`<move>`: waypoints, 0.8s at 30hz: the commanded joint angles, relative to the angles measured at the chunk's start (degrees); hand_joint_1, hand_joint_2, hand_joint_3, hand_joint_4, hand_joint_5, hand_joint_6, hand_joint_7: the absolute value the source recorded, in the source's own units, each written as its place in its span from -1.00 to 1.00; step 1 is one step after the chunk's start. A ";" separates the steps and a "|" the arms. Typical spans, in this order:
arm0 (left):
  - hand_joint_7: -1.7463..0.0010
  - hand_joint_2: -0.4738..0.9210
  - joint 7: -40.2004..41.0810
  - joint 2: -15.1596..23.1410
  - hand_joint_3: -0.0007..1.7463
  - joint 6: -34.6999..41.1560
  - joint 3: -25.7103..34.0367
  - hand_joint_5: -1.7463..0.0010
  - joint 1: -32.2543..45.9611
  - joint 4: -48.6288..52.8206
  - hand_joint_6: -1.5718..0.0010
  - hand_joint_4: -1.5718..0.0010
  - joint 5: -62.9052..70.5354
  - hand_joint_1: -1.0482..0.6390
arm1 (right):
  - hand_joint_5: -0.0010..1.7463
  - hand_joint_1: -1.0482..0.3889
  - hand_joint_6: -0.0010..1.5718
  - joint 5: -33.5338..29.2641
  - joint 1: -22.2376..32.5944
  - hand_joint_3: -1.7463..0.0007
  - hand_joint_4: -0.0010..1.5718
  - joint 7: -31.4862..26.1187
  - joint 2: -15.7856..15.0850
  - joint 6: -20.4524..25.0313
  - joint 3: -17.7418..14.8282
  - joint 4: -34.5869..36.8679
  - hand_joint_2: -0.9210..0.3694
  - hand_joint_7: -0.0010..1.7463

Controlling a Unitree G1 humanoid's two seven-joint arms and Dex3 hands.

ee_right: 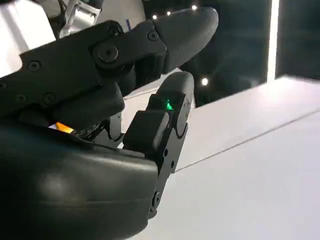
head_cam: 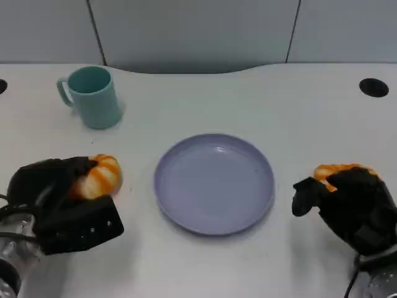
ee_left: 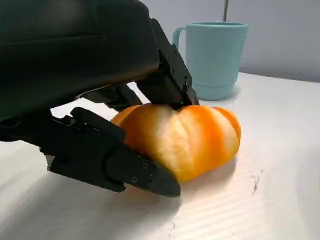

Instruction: Grasp the bread from the table and place it into the plate.

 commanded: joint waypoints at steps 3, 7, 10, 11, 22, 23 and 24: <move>0.93 0.94 0.32 0.49 -1.00 -2.73 0.72 0.33 0.08 0.63 -0.48 -0.29 -3.44 -0.04 | 0.24 -0.17 0.41 2.14 -2.45 0.84 0.12 1.25 0.60 -2.12 -1.67 0.80 -1.00 -0.98; 0.95 0.92 2.27 -0.22 -0.99 -10.37 1.66 0.30 -1.53 -0.80 -0.47 -0.27 -5.95 0.04 | 0.21 -0.19 0.40 2.27 -3.51 0.83 0.14 1.69 0.77 -3.20 -2.41 1.92 -1.00 -0.98; 0.96 0.93 4.64 -0.41 -0.99 -14.30 0.70 0.30 -3.57 -2.01 -0.46 -0.24 -5.59 0.05 | 0.20 -0.18 0.38 2.29 -3.50 0.84 0.13 0.67 1.08 -3.16 -2.63 2.45 -1.00 -0.99; 0.96 0.94 5.29 -0.59 -0.99 -15.61 0.64 0.30 -4.30 -2.43 -0.46 -0.23 -5.66 0.05 | 0.20 -0.17 0.36 2.24 -3.44 0.85 0.12 0.34 1.18 -2.82 -2.58 2.50 -1.00 -0.99; 0.98 0.90 11.34 -4.17 -1.00 -22.95 -2.37 -0.05 -11.29 -4.69 -0.50 -0.19 -3.60 0.01 | 0.26 -0.20 0.39 -0.59 -5.96 0.90 0.04 -1.17 -0.64 1.29 -0.66 4.61 -1.00 -0.98; 0.99 0.90 11.73 -4.73 -1.00 -23.33 -2.89 -0.03 -11.57 -4.67 -0.49 -0.18 -3.30 0.00 | 0.21 -0.21 0.39 -0.89 -5.88 0.91 0.04 -1.72 -0.72 1.56 -0.52 4.62 -1.00 -0.98; 0.99 0.90 11.77 -5.60 -0.99 -23.33 -3.32 -0.03 -11.70 -4.51 -0.49 -0.18 -3.21 -0.01 | 0.18 -0.22 0.39 -1.38 -5.95 0.92 0.04 -1.76 -0.87 1.37 -0.23 4.65 -1.00 -0.99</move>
